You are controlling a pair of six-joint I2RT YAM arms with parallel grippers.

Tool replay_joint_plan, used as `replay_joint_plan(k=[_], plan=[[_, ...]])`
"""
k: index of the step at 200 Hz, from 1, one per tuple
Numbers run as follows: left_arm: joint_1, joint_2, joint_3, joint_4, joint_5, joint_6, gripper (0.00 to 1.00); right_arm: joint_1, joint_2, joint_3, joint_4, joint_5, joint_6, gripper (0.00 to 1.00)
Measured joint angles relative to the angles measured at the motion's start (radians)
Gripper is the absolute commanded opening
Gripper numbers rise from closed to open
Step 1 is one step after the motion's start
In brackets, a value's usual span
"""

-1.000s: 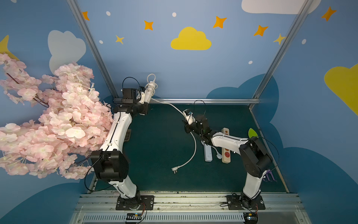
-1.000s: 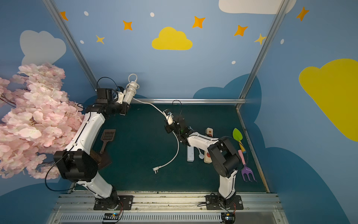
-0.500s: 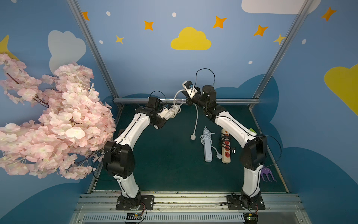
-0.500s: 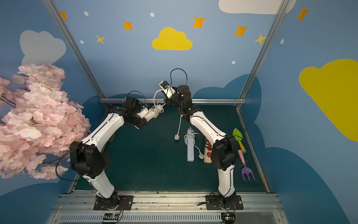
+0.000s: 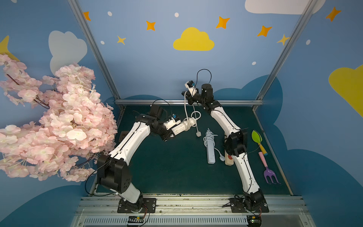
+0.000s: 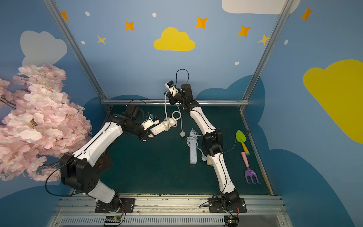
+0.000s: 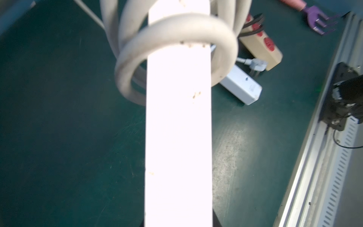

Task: Wrap the cord around the power strip
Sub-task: Wrap the power cord around the power strip.

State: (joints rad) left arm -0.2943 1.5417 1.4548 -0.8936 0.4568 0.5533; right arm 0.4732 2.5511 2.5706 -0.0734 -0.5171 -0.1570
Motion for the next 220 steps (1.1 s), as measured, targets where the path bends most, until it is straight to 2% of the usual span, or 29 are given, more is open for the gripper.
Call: replay_joint_plan(k=[37, 95, 133, 187, 199, 210, 220], plan=[[0.037, -0.064, 0.0, 0.082, 0.073, -0.047, 0.03, -0.006, 0.004, -0.064, 0.154, -0.058, 0.183, 0.0], [0.037, -0.064, -0.037, 0.231, 0.074, -0.236, 0.03, 0.042, 0.003, -0.313, 0.372, 0.029, 0.388, 0.0], [-0.011, -0.079, -0.037, 0.272, 0.04, -0.348, 0.03, 0.092, 0.003, -0.371, 0.473, 0.105, 0.492, 0.13], [-0.073, -0.16, -0.032, 0.278, 0.03, -0.422, 0.03, 0.106, 0.003, -0.353, 0.488, 0.221, 0.52, 0.3], [-0.073, -0.174, -0.029, 0.285, 0.025, -0.432, 0.03, 0.105, 0.004, -0.354, 0.491, 0.231, 0.52, 0.28], [-0.073, -0.181, -0.029, 0.298, 0.018, -0.446, 0.03, 0.106, 0.004, -0.359, 0.497, 0.233, 0.52, 0.13], [-0.073, -0.181, -0.029, 0.309, 0.006, -0.456, 0.03, 0.107, 0.004, -0.364, 0.495, 0.229, 0.516, 0.07]])
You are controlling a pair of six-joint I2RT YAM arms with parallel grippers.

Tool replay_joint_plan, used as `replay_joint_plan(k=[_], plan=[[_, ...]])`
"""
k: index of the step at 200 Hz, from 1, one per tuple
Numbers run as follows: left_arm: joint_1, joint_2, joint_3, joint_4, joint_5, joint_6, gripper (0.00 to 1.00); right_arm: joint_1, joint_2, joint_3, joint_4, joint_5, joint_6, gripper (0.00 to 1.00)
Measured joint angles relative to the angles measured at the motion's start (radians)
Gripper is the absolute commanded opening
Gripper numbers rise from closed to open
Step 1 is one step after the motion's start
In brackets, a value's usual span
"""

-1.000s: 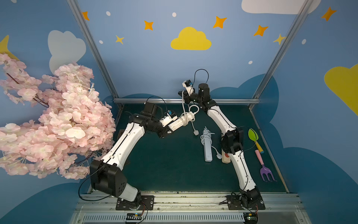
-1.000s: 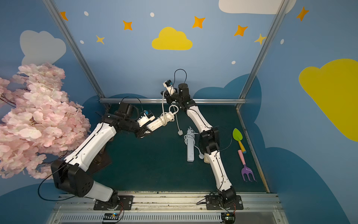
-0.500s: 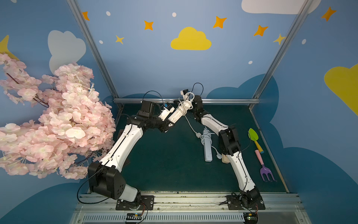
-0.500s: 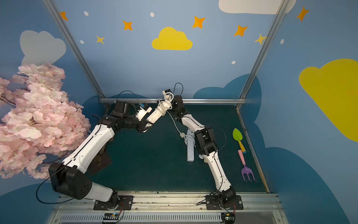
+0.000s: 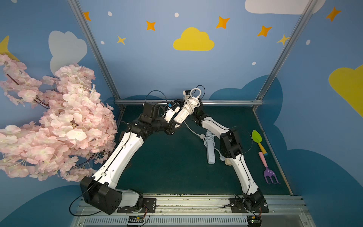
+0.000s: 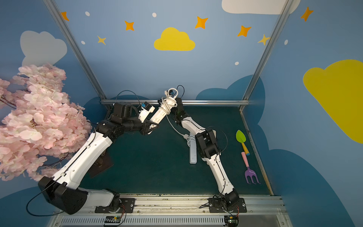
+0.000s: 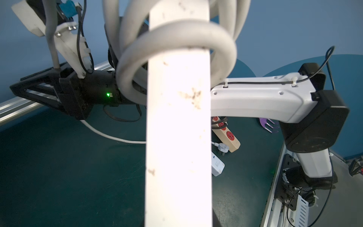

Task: Wrap the cord around the power strip
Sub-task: Wrap the power cord around the power strip.

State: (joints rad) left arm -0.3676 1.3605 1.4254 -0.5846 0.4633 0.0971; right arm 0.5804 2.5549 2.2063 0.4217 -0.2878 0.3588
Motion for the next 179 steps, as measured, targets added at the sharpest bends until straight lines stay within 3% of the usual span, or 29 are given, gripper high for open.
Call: replay_joint_plan(k=[13, 53, 111, 146, 179], plan=[[0.002, 0.0, 0.0, 0.01, -0.025, -0.017, 0.03, 0.005, -0.002, -0.019, -0.002, -0.009, -0.003, 0.0], [0.056, 0.001, -0.005, 0.04, -0.09, -0.08, 0.03, 0.053, -0.103, -0.306, 0.06, -0.042, 0.038, 0.0], [0.211, 0.064, 0.002, 0.125, -0.164, -0.098, 0.03, 0.108, -0.245, -0.618, 0.172, -0.1, 0.135, 0.0], [0.274, 0.122, 0.018, 0.102, -0.241, -0.057, 0.03, 0.114, -0.33, -0.709, 0.177, -0.107, 0.098, 0.0], [0.284, 0.177, 0.025, 0.096, -0.346, 0.008, 0.03, 0.131, -0.398, -0.736, 0.1, -0.118, -0.024, 0.0]])
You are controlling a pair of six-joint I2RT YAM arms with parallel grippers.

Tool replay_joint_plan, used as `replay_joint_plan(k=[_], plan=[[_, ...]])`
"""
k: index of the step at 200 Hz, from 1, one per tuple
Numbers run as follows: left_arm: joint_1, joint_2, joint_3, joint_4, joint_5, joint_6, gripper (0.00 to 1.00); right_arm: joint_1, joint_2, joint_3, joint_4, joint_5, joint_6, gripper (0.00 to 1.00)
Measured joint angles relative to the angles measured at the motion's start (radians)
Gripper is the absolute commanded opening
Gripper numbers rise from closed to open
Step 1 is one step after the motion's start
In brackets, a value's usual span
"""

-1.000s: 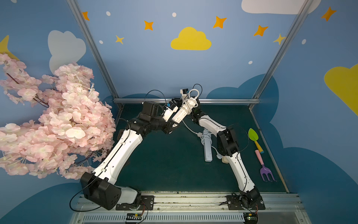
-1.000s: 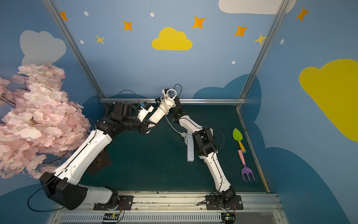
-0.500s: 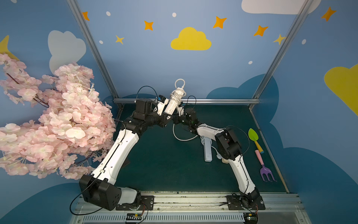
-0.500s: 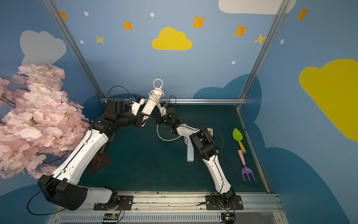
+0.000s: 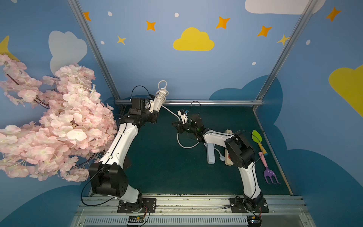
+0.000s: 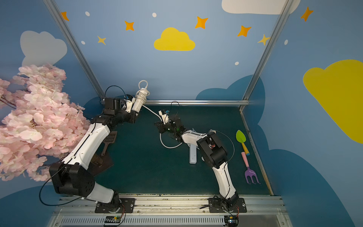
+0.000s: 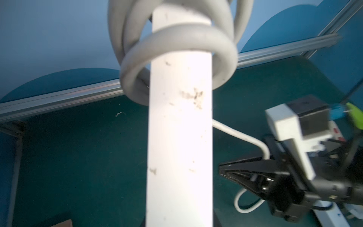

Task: Wrap the cord around the power strip
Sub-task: Wrap the power cord around the power strip.

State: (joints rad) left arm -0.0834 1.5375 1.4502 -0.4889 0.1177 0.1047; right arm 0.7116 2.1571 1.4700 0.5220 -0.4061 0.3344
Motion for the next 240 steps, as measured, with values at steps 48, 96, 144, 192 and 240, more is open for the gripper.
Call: replay_joint_plan(k=[48, 96, 144, 192, 240], plan=[[-0.022, 0.123, 0.012, -0.051, -0.142, 0.115, 0.03, 0.017, -0.089, 0.047, -0.264, 0.001, -0.286, 0.0], [-0.104, 0.24, 0.101, -0.249, -0.166, 0.184, 0.03, 0.014, -0.093, 0.268, -0.591, 0.126, -0.601, 0.0], [-0.126, 0.247, 0.111, -0.423, 0.037, 0.188, 0.03, -0.014, -0.044, 0.446, -0.735, 0.204, -0.774, 0.0], [-0.179, 0.26, 0.112, -0.489, 0.217, 0.199, 0.03, -0.08, 0.06, 0.604, -0.806, 0.125, -0.804, 0.02], [-0.185, 0.241, 0.103, -0.497, 0.335, 0.219, 0.03, -0.14, 0.138, 0.708, -0.859, 0.038, -0.801, 0.15]])
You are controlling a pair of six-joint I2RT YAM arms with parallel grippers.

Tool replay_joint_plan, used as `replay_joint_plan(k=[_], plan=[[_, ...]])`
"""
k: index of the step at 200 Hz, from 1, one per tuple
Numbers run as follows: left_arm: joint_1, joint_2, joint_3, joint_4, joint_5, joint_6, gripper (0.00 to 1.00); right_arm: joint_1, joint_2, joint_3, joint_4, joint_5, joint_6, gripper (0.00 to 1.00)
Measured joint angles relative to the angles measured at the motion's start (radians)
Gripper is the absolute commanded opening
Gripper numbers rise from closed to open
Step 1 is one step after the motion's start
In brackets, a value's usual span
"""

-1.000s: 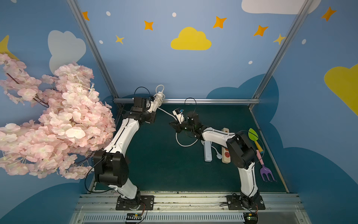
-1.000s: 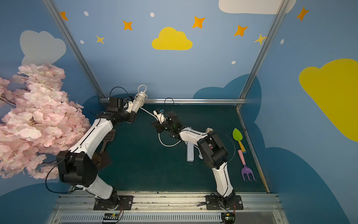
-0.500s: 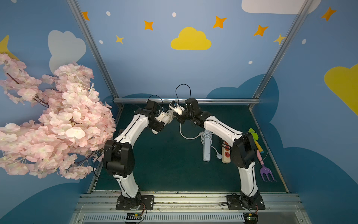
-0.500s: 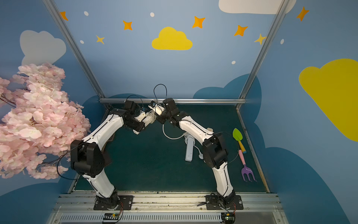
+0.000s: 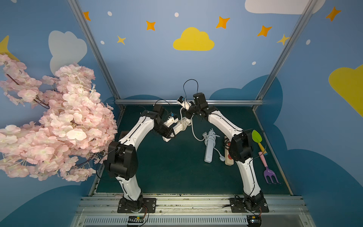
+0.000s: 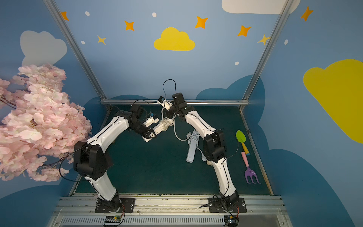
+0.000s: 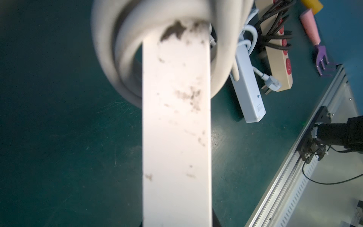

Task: Wrap the cord around the power strip
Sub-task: Wrap the power cord around the power strip.

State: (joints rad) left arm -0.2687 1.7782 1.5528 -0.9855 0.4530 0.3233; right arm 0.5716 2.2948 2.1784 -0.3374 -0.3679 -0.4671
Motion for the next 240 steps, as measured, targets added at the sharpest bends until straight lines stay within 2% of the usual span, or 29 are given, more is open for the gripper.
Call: replay_joint_plan(k=[33, 77, 109, 155, 190, 240], plan=[[-0.009, -0.002, -0.003, -0.002, -0.029, 0.001, 0.03, -0.022, -0.003, -0.005, -0.007, 0.002, 0.007, 0.21], [0.013, 0.003, -0.002, -0.061, -0.117, -0.015, 0.03, -0.03, -0.046, -0.035, -0.005, 0.057, -0.005, 0.2], [0.027, -0.021, -0.036, -0.048, -0.125, -0.017, 0.03, -0.029, -0.079, -0.035, -0.014, 0.11, -0.021, 0.21], [0.027, -0.129, -0.082, -0.033, -0.134, -0.037, 0.03, -0.022, -0.082, -0.012, -0.019, 0.14, -0.035, 0.07], [0.024, -0.161, -0.082, 0.01, -0.098, -0.043, 0.03, -0.006, -0.047, 0.122, -0.01, 0.144, -0.041, 0.03], [0.0, -0.166, -0.082, 0.063, -0.002, -0.043, 0.03, -0.018, 0.135, 0.409, -0.008, 0.011, 0.019, 0.17]])
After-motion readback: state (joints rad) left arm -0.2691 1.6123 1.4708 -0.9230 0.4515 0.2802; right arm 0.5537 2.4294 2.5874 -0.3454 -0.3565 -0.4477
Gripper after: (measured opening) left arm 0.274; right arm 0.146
